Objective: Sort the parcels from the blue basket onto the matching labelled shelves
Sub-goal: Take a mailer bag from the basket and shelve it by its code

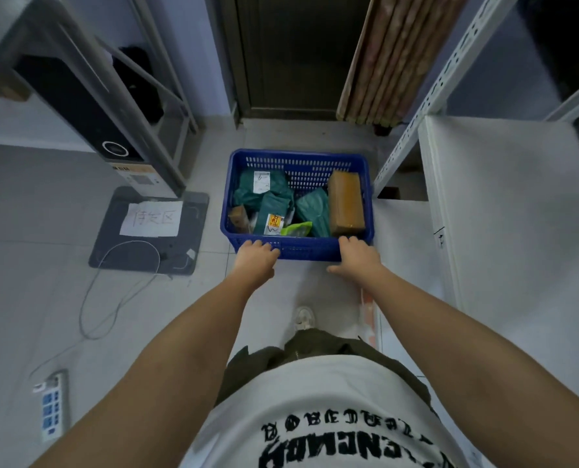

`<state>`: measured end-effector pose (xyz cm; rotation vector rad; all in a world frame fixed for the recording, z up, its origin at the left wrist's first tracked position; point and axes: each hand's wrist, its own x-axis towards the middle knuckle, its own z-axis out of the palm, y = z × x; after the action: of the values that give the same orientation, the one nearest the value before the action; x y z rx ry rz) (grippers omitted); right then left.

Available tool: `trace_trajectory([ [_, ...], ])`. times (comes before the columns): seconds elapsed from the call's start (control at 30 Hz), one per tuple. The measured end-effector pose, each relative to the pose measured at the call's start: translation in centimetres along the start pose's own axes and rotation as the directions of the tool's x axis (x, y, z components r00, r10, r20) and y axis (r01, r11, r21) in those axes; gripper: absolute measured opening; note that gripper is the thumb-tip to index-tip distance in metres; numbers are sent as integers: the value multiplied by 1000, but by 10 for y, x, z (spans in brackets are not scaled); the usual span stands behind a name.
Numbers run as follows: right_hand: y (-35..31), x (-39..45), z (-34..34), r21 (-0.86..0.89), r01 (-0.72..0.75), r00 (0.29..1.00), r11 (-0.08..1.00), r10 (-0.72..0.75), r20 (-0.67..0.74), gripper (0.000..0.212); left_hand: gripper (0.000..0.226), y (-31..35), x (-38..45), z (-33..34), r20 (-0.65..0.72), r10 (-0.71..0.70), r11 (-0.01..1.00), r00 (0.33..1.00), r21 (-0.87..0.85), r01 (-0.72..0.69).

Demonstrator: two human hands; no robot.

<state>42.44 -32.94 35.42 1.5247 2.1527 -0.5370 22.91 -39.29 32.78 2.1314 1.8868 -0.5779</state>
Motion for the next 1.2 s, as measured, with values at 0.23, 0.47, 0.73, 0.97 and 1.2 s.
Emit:
trace_trajectory([
  [0.23,12,65,-40,-22,12,996,1000,-10,86,61,35,-11,68,-42,-10,-144,984,990,-110,142],
  [0.47,-4,122,-61,13,35,988,999,-37,149,64,51,-39,101,-38,99,-212,964,972,-141,225],
  [0.73,-17,178,-92,73,-64,983,995,50,178,60,40,-110,140,-46,169,-221,965,961,-104,240],
  [0.97,-24,209,-97,121,-168,959,978,134,249,56,45,-156,185,-57,203,-171,973,964,-120,198],
  [1.2,-20,240,-96,133,-186,944,974,139,299,54,53,-166,220,-53,260,-146,974,955,-129,184],
])
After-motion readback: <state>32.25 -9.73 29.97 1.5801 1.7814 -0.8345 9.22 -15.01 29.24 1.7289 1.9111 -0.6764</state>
